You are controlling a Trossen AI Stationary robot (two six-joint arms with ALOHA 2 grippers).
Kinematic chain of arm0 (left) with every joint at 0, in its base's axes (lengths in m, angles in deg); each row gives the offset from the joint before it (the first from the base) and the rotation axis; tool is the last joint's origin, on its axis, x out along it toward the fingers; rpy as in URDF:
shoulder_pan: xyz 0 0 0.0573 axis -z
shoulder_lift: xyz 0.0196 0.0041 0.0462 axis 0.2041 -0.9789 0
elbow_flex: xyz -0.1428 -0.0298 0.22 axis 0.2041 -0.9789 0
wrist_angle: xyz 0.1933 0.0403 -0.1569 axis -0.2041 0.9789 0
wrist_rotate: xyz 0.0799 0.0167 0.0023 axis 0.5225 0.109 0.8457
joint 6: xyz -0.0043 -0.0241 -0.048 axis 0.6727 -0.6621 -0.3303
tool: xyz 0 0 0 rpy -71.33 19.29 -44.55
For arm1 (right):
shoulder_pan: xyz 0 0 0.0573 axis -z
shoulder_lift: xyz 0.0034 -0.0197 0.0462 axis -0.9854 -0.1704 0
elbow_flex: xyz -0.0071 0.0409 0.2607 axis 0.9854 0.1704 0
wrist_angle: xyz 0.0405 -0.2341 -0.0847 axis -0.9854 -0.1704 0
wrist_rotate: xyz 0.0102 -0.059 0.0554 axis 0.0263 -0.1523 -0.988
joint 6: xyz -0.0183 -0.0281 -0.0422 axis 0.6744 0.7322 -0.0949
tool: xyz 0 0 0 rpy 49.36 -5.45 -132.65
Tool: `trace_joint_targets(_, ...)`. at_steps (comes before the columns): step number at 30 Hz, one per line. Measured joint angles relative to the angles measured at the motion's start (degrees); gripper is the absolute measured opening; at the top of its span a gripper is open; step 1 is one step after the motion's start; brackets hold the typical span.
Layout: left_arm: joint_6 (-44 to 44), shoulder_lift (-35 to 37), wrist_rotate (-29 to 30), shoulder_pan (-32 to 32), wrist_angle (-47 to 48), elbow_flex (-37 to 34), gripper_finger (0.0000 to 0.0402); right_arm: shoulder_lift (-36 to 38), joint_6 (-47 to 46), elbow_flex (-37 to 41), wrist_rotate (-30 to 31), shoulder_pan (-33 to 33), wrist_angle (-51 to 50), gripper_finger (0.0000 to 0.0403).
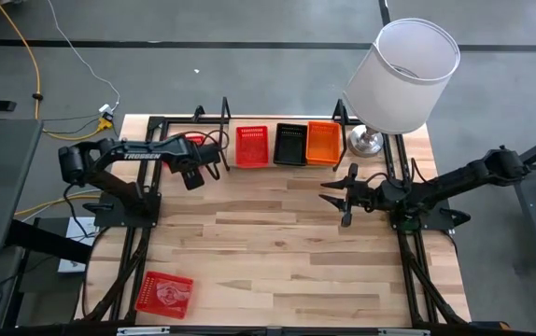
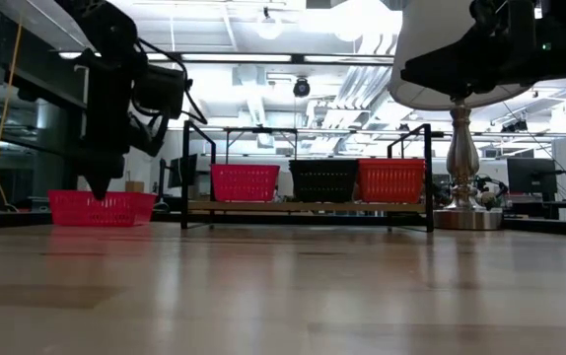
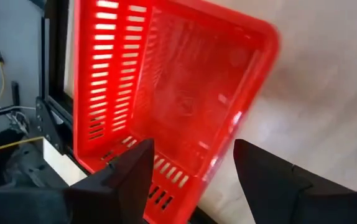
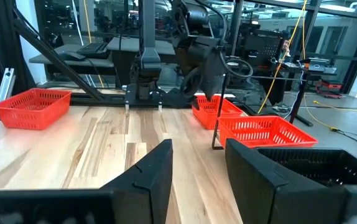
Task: Stack baskets on shelf by color
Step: Stack the top red basket on top of the red basket on the shelf
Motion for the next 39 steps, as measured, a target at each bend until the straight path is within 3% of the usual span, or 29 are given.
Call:
trace_joint_targets(6, 2.97, -0.23, -3.26, -2.88, -0.61, 0.00, 0.0201, 0.00, -0.02, 0.00, -0.01, 0.00, -0.03, 0.0135)
trace_joint_targets(15, 8.08, -4.99, -3.55, -3.61, -1.50, 0.00, 0.0151, 0.00, -0.04, 0.00, -0.01, 0.00, -0.07, 0.0135)
trace_joint_targets(18, 8.61, -7.68, -2.57, -3.53, -1.55, 0.03, 0.0113, 0.00, -0.04, 0.00, 0.00, 0.00, -0.07, 0.0135)
trace_joint_targets(23, 8.30, -8.84, -2.49, -2.24, -0.64, 0.14, 0.0014, 0.00, -0.04, 0.00, 0.00, 0.00, -0.07, 0.0135)
trace_joint_targets(31, -0.29, -4.09, -6.33, 4.56, 18.56, 6.14, 0.0003, 0.00, -0.25, -0.02, 0.00, 0.00, -0.08, 0.0135)
trace_joint_targets(36, -13.07, -1.21, -12.62, 12.58, 32.89, 12.94, 0.0002, -0.02, -1.09, -0.02, 0.00, 0.00, -0.09, 0.0135)
trace_joint_targets(39, -16.65, 0.37, -12.03, 19.48, 36.13, 18.86, 0.0001, -0.02, -1.07, -0.02, -0.01, 0.00, -0.09, 0.0135)
